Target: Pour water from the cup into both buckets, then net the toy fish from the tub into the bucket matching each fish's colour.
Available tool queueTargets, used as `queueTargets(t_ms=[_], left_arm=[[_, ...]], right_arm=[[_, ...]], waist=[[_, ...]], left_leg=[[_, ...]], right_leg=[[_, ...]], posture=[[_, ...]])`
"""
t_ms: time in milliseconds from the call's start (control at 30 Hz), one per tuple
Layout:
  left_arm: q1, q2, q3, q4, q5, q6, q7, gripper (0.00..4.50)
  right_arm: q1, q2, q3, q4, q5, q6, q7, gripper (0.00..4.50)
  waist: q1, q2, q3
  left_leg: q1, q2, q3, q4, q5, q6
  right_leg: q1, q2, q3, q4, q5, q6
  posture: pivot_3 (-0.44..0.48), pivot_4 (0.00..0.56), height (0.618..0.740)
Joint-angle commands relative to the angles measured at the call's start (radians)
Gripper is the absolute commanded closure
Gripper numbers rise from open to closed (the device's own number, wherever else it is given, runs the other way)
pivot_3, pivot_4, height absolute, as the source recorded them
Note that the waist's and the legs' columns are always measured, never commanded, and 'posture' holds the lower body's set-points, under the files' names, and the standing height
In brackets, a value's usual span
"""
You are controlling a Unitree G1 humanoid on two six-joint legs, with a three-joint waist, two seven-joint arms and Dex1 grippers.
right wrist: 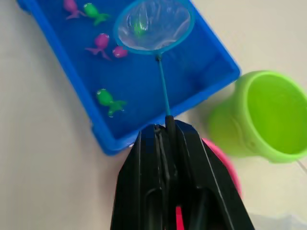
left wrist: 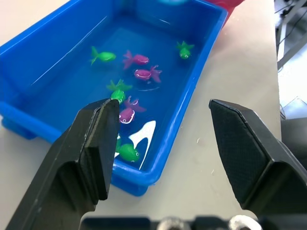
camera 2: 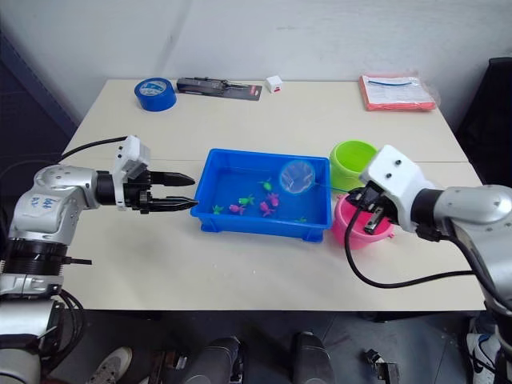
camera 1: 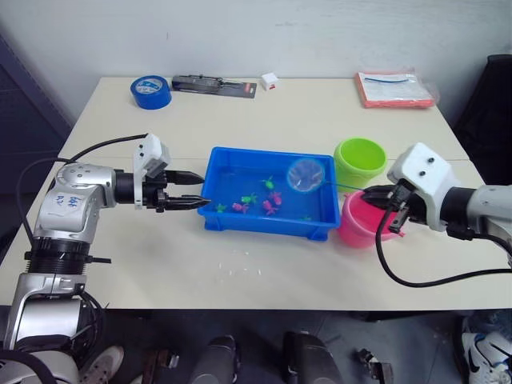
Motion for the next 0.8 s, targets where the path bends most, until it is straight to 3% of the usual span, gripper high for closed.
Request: queueTargets(t_ms=[33, 300, 567, 800], left_arm=[[0.015, 0.013, 0.034, -0.067, -0.029, 0.02, 0.017, 1.24], [0.042, 0.015, 0.039, -0.119, -0.045, 0.049, 0.037, 1.24], [0.075, 0.035, 0.049, -0.158, -0.056, 0.059, 0.044, 1.24], [0.097, 0.039, 0.064, -0.195, -0.074, 0.08, 0.064, 1.24]], right_arm=[[-0.095, -0.017, 0.092, 0.021, -0.001, 0.075, -0.027, 3.7], [-0.238, -0.02, 0.306, 0.167, -0.107, 0.041, -0.076, 3.7], [-0.251, -0.068, 0.39, 0.207, -0.167, -0.008, -0.027, 3.7], [-0.251, -0.043, 0.447, 0.204, -0.193, -0.022, 0.007, 3.7]], waist=[[0.0, 0.0, 0.0], [-0.001, 0.0, 0.0], [-0.001, 0.0, 0.0], [-0.001, 0.0, 0.0]], left_leg=[[0.0, 0.0, 0.0, 0.0, 0.0, 0.0], [-0.001, -0.001, 0.001, 0.0, 0.0, 0.0], [-0.001, 0.0, 0.001, -0.001, 0.0, 0.0], [-0.001, 0.0, 0.002, -0.001, 0.0, 0.0]], right_leg=[[0.0, 0.0, 0.0, 0.0, 0.0, 0.0], [-0.002, 0.0, 0.001, 0.001, 0.0, 0.0], [-0.003, 0.0, 0.0, 0.0, 0.0, 0.0], [-0.003, 0.0, 0.001, 0.0, 0.0, 0.0]], posture=[[0.0, 0.15, 0.737], [0.0, 0.15, 0.737], [0.0, 0.15, 0.737], [0.0, 0.15, 0.737]])
